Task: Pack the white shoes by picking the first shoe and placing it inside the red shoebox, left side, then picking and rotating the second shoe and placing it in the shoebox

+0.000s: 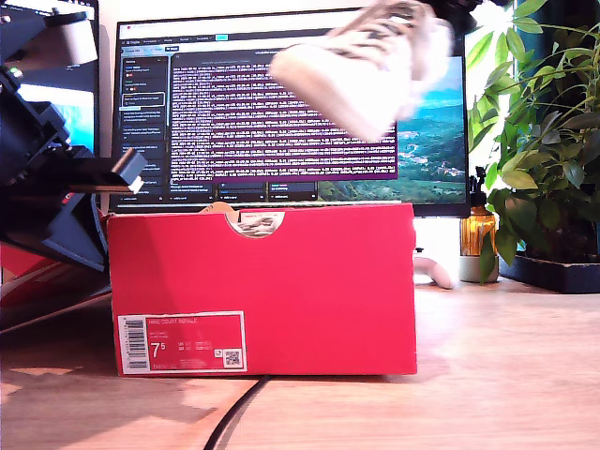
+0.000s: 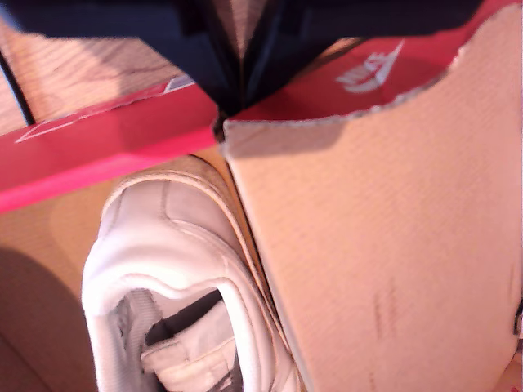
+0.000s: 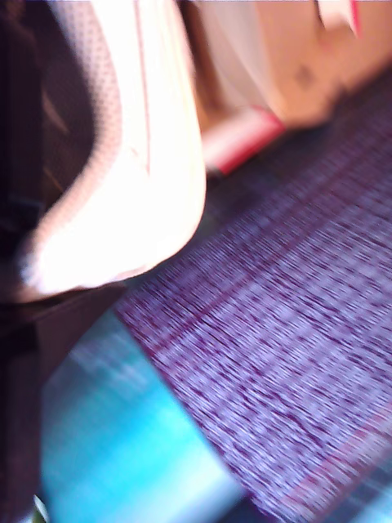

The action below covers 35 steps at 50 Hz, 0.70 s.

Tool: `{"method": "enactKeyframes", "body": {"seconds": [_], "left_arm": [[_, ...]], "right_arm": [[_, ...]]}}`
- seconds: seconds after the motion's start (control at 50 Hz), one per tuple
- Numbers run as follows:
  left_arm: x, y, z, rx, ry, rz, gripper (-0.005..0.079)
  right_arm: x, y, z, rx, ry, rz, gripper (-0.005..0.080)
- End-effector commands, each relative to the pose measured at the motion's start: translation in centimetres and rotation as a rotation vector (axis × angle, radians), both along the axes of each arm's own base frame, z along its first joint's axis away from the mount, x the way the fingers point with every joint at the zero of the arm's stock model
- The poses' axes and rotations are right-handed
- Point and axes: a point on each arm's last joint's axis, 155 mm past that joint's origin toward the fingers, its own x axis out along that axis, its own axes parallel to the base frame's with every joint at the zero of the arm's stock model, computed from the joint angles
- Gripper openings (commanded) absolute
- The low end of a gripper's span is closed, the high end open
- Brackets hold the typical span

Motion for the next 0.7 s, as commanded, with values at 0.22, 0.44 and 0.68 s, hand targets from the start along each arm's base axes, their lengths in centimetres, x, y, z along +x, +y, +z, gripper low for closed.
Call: {"method": "enactKeyframes", "body": {"seconds": [0.22,0.44,0.68], "left_arm": [[0.2,-0.3,0.4,-0.01,-0.011,-0.003,-0.0019],[0.2,-0.3,0.4,-0.01,-0.011,-0.003,-0.0019],[0.2,-0.3,0.4,-0.01,-0.011,-0.003,-0.0019]], "right_arm": [[0.7,4.6,0.7,-0.08,-0.131,0.111,-0.0013],[1.7,6.0,-3.6,-0.187,-0.082,0.146,-0.0013],[2.6,5.7,-8.1,-0.286,-0.006,0.145,-0.0013]]}}
